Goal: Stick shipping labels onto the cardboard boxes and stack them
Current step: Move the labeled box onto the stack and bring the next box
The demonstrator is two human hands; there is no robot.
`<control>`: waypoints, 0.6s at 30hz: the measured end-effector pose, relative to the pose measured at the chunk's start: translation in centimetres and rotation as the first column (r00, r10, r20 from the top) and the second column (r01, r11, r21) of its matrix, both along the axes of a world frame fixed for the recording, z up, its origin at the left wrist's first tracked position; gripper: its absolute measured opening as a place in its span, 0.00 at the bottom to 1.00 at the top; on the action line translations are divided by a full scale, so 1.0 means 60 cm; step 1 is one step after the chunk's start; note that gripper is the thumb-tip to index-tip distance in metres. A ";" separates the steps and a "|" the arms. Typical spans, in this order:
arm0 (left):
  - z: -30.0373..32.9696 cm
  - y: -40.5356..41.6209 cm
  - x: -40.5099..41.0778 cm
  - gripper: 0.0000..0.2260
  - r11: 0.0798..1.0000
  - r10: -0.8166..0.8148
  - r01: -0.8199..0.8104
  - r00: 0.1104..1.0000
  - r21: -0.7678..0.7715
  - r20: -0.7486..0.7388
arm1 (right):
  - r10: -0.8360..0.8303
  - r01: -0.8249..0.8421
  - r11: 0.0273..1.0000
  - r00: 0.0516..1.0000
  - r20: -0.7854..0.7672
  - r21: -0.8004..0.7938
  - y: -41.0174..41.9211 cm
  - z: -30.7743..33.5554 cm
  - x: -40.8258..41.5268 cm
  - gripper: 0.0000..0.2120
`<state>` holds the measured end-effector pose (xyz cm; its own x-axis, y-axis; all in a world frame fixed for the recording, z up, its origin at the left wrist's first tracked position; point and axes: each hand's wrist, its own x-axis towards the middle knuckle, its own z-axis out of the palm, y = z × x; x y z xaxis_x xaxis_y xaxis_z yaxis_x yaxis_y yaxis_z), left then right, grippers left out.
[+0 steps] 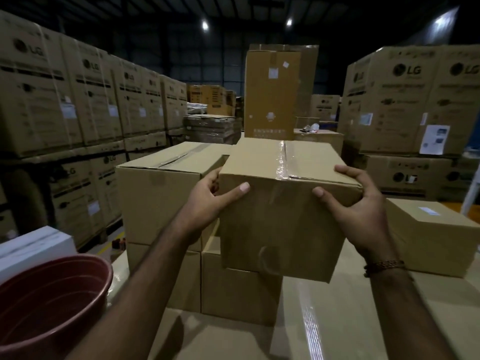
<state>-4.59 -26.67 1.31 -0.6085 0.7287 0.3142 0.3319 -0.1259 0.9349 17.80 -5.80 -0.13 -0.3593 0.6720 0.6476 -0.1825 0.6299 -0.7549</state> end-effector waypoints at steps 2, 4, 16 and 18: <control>-0.004 0.013 -0.015 0.48 0.997 0.075 -0.076 0.994 -0.011 -0.082 | 0.003 -0.004 1.000 1.000 -0.020 -0.027 0.022 -0.001 -0.028 0.33; -0.010 0.024 -0.025 0.42 0.992 0.126 -0.125 0.978 0.016 -0.167 | 0.017 -0.018 0.999 0.999 -0.027 -0.038 0.040 -0.008 -0.054 0.33; -0.054 0.040 -0.106 0.43 0.934 0.357 -0.342 0.893 0.103 -0.275 | 0.056 -0.054 0.994 0.998 0.023 -0.098 0.071 -0.062 -0.159 0.32; -0.047 0.031 -0.117 0.41 0.902 0.428 -0.407 0.806 0.141 -0.409 | 0.064 -0.060 0.995 0.997 0.045 -0.086 0.070 -0.070 -0.173 0.32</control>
<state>-11.61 -24.80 -1.50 -0.6522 0.4137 0.6352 0.7205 0.0777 0.6891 7.40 -1.61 -4.33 -0.4307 0.6989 0.5710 -0.1821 0.5524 -0.8134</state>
